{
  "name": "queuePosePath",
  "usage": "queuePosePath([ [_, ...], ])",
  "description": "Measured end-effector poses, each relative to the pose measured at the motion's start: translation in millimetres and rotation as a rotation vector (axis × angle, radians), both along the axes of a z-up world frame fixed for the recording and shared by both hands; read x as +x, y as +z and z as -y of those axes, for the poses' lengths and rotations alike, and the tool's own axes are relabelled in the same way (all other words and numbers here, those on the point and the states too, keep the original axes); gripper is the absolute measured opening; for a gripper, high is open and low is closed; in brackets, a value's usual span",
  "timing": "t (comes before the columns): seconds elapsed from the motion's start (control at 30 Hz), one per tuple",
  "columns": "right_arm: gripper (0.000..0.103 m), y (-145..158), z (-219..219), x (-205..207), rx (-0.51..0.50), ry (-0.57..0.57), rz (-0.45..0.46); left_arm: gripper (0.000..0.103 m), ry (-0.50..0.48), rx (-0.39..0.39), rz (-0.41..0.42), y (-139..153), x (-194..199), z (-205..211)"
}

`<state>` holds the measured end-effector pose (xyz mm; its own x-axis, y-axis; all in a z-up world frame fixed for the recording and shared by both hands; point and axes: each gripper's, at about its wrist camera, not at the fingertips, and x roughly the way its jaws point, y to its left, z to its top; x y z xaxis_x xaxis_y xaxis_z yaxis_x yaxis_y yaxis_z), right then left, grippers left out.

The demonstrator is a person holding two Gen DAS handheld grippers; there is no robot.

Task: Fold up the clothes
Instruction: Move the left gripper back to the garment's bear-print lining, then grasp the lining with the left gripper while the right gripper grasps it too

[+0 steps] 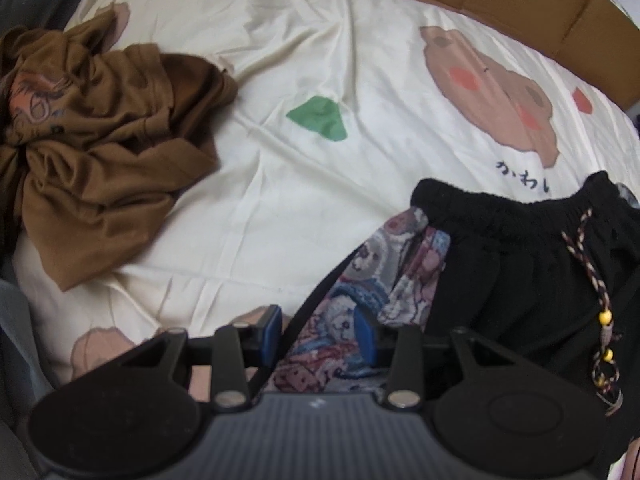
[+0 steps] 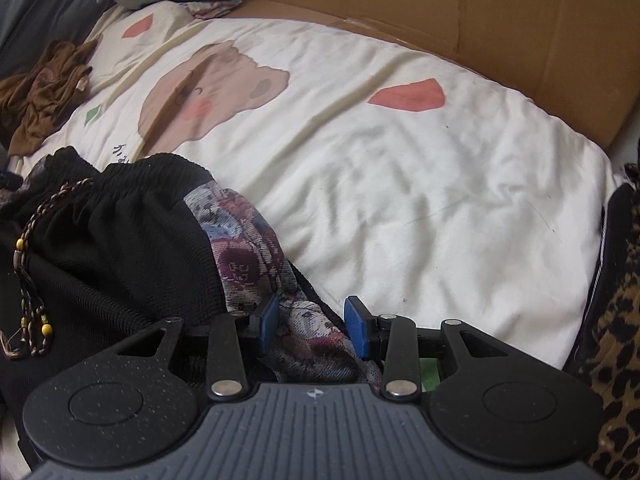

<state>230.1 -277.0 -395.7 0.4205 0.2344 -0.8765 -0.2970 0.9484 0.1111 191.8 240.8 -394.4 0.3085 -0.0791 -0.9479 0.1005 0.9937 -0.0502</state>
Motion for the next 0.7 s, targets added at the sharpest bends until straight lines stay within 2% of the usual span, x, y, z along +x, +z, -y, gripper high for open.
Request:
queuePosePath([
  [0.2,0.043,-2.6,-11.4,14.0,-0.002,0.055,0.005,0.042,-0.044,0.011,0.014,-5.9,8.9,8.3],
  [0.47,0.043,-6.0,-30.6,29.3,0.023,0.12,0.007,0.043,-0.065,-0.052,0.052,1.8,26.6,10.5],
  [0.7,0.043,2.7,-20.5,42.7,0.091,0.059,0.009,0.043,-0.058,-0.084,0.083,16.7,34.6,6.5],
])
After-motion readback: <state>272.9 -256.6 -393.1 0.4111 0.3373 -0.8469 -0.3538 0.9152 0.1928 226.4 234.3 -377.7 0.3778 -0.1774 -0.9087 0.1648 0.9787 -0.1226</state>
